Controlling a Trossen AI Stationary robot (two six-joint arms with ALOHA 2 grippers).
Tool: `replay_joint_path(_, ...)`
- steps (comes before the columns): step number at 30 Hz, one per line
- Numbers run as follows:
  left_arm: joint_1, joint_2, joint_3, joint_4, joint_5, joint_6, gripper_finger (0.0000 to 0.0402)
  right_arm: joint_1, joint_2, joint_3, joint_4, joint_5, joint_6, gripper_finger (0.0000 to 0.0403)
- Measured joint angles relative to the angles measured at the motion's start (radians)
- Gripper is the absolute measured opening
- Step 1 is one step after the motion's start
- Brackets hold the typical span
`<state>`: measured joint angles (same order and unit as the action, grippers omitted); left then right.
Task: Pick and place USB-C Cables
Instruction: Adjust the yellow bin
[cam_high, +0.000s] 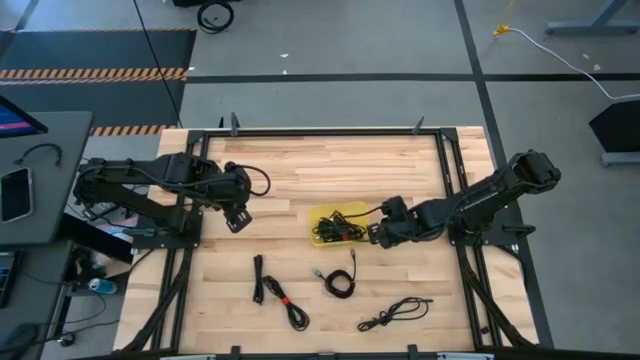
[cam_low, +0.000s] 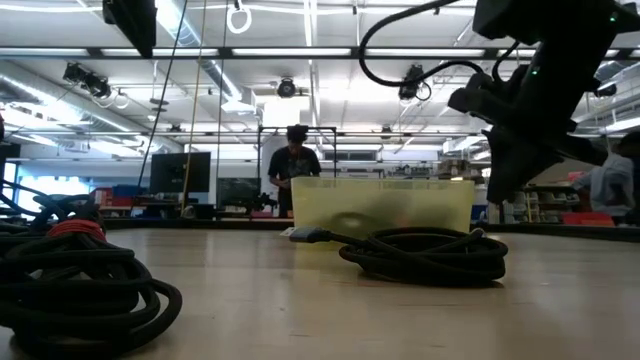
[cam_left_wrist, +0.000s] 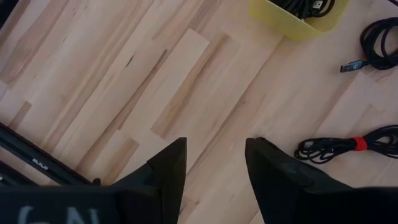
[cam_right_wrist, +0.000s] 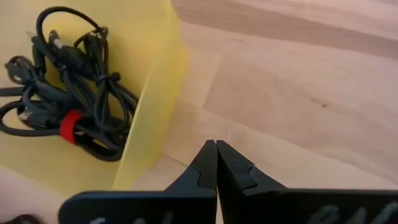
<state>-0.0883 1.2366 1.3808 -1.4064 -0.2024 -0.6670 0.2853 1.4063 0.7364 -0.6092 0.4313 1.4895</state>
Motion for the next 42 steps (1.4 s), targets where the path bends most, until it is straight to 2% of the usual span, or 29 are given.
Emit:
replay_joint_path(12,0.0,0.0,0.0,0.028,-0.004,0.002,0.0172,0.02,0.0,-0.007,0.033,0.152,0.029,0.0)
replay_joint_path(21,0.0,0.0,0.0,0.031,-0.004,0.001,0.0172,0.012,0.001,-0.088,0.195,0.114,0.043,0.0)
replay_joint_path(36,0.0,0.0,0.0,0.031,-0.008,0.015,0.0172,0.02,0.001,-0.093,0.318,0.11,0.037,0.0)
replay_joint_path(42,0.0,0.0,0.0,0.047,-0.008,0.028,0.0172,0.022,0.089,-0.093,0.4,0.112,0.052,0.0)
